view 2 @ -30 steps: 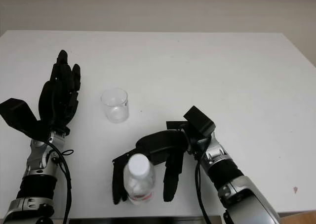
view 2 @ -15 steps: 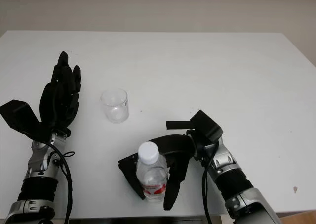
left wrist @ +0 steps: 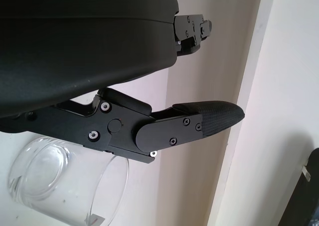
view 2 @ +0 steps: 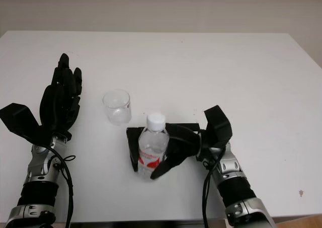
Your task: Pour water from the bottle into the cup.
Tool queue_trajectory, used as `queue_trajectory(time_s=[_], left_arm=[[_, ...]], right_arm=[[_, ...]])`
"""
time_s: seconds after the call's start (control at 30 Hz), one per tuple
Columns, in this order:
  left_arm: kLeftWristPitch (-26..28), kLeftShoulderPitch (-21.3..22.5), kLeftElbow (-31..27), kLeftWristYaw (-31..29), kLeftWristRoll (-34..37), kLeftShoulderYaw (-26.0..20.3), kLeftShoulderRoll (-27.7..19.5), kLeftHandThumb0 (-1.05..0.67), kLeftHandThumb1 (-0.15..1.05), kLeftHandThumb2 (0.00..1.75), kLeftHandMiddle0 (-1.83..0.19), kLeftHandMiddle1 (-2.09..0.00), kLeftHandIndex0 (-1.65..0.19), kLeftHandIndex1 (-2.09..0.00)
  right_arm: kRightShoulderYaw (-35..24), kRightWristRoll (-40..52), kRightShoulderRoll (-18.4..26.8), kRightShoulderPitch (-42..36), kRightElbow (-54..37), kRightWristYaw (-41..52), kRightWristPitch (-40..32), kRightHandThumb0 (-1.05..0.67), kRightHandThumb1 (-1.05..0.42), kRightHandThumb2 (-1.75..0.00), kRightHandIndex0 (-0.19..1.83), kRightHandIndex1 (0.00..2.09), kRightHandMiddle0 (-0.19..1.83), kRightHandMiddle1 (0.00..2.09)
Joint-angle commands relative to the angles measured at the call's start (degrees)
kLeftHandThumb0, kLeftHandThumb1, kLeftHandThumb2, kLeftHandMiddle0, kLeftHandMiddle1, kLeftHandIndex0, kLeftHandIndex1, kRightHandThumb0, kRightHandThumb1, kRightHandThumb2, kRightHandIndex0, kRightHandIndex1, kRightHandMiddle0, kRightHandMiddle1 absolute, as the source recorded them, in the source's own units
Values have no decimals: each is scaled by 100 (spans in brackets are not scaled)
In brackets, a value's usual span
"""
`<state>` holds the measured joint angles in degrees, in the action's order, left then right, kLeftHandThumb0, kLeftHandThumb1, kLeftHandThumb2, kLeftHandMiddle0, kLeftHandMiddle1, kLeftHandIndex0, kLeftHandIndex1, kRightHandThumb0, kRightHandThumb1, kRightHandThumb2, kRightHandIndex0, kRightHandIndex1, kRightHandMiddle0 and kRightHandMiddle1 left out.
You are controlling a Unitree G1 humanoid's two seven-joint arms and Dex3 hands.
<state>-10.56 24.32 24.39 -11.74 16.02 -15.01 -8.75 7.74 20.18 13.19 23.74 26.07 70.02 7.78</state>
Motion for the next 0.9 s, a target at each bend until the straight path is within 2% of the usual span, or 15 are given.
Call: queue_trajectory(time_s=[0.0, 0.07, 0.17, 0.23, 0.53, 0.6, 0.73, 0.87], left_arm=[[20, -81, -77, -48, 17, -15, -64, -69, 105, 56, 7, -5, 9, -5], [39, -73, -77, -63, 24, -20, -64, -69, 105, 56, 7, -5, 9, -5], [31, -41, -38, -77, 21, -24, -63, -69, 105, 56, 8, -5, 10, -5], [34, -17, -12, -75, 21, -26, -59, -69, 105, 56, 8, -5, 10, -5], [27, 4, 30, -100, 29, -18, -45, -69, 105, 55, 8, -5, 10, -5], [47, -6, 7, -100, 37, -18, -36, -70, 105, 56, 8, -5, 10, -5], [50, -38, -30, -49, 9, -12, -20, -70, 105, 56, 8, -5, 10, -5], [32, -56, -39, -43, 31, -20, 3, -70, 105, 55, 8, -5, 10, -5]], right_arm=[[-164, -46, -80, -40, -85, -238, 265, -37, -104, -22, 159, 209, 147, 209], [-241, -66, -102, -43, -119, -505, 262, -35, -104, -25, 167, 209, 156, 209], [-315, -100, -64, -29, -246, -912, -29, -32, -97, -39, 180, 209, 176, 209], [-397, -52, -76, 4, -251, -1103, -172, -30, -94, -46, 182, 209, 182, 209], [-702, -96, -186, 226, 9, -1967, -310, -23, -93, -51, 183, 209, 183, 209], [-770, -20, -225, 259, -20, -2171, -622, -21, -90, -57, 183, 209, 183, 209], [-834, -175, -321, 324, -203, -2890, -1015, -21, -80, -81, 183, 209, 183, 209], [-835, -388, -381, 407, -296, -3473, -1083, -20, -79, -85, 183, 209, 183, 209]])
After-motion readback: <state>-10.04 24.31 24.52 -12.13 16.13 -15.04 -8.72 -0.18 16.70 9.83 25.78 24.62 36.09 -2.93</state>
